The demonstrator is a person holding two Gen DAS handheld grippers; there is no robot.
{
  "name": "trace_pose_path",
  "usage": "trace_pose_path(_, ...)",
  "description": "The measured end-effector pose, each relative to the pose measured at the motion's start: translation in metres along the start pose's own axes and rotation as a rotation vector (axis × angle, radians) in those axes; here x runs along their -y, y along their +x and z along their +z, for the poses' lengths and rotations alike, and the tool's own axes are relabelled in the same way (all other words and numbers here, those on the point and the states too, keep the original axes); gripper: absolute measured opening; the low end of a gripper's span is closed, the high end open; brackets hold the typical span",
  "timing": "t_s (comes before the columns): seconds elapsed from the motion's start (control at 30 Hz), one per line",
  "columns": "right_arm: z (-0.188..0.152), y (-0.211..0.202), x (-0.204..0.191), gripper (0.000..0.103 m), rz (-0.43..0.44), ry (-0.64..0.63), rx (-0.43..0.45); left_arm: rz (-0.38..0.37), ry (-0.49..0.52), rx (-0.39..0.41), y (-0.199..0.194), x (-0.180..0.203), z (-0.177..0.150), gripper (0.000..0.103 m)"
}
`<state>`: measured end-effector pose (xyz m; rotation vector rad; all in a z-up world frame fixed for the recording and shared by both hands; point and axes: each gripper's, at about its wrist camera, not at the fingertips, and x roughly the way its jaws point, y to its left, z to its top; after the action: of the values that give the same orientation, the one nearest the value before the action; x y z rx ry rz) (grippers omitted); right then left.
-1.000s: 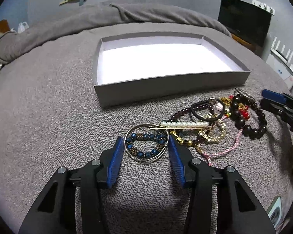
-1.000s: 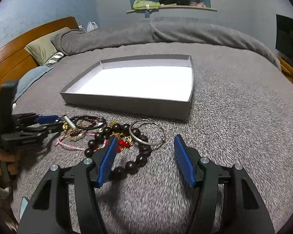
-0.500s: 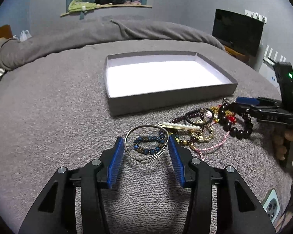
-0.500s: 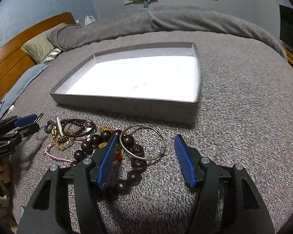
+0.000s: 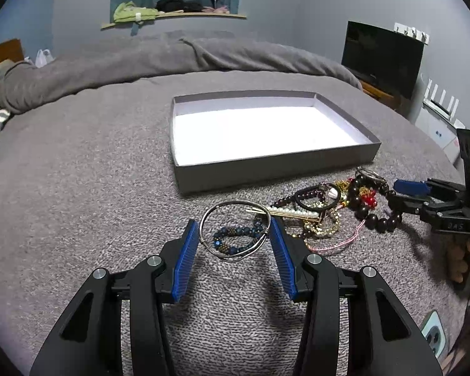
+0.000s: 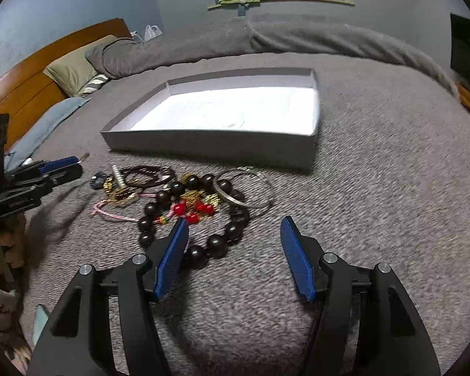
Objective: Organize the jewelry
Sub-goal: 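Move the left tool to the silver bangle while the right tool approaches the black bead bracelet, then close the right tool on the black bead bracelet while the left tool closes on the silver bangle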
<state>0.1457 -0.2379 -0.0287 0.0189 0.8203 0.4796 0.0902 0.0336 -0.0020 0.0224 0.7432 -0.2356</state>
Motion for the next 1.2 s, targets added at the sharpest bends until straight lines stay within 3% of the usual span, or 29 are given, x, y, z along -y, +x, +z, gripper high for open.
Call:
trace_pose_path(0.23,0.000,0.013,-0.003,0.058,0.060,0.038,-0.028,-0.016,-0.002,0.003,-0.001,0.002,0.000,0.048)
trace_pose_path(0.3,0.003,0.018,-0.004,0.035,0.068,0.043,-0.028,-0.022,0.000,0.003,0.000,0.005,0.000,0.048)
trace_pose_path(0.37,0.003,0.019,-0.004,0.019,0.067,0.048,-0.027,-0.025,0.004,0.008,-0.001,0.007,0.000,0.048)
trace_pose_path(0.4,0.002,0.018,-0.003,0.015,0.072,0.052,-0.023,-0.023,0.007,0.012,-0.002,0.008,0.000,0.049)
trace_pose_path(0.6,0.000,-0.005,-0.011,0.014,0.137,0.017,0.040,-0.018,0.010,0.031,-0.009,0.008,0.001,0.048)
trace_pose_path(0.77,0.010,-0.034,-0.017,0.014,0.255,0.025,0.138,-0.021,0.003,0.037,-0.012,0.006,0.004,0.048)
trace_pose_path(0.93,0.018,-0.050,-0.013,0.014,0.391,0.088,0.175,-0.027,-0.005,0.034,-0.009,0.007,0.007,0.048)
trace_pose_path(1.1,0.023,-0.054,-0.018,0.014,0.296,0.037,0.199,-0.024,-0.004,0.031,-0.005,0.010,0.010,0.048)
trace_pose_path(1.2,0.028,-0.054,-0.025,0.014,0.196,-0.020,0.213,-0.023,-0.003,0.032,-0.003,0.012,0.015,0.048)
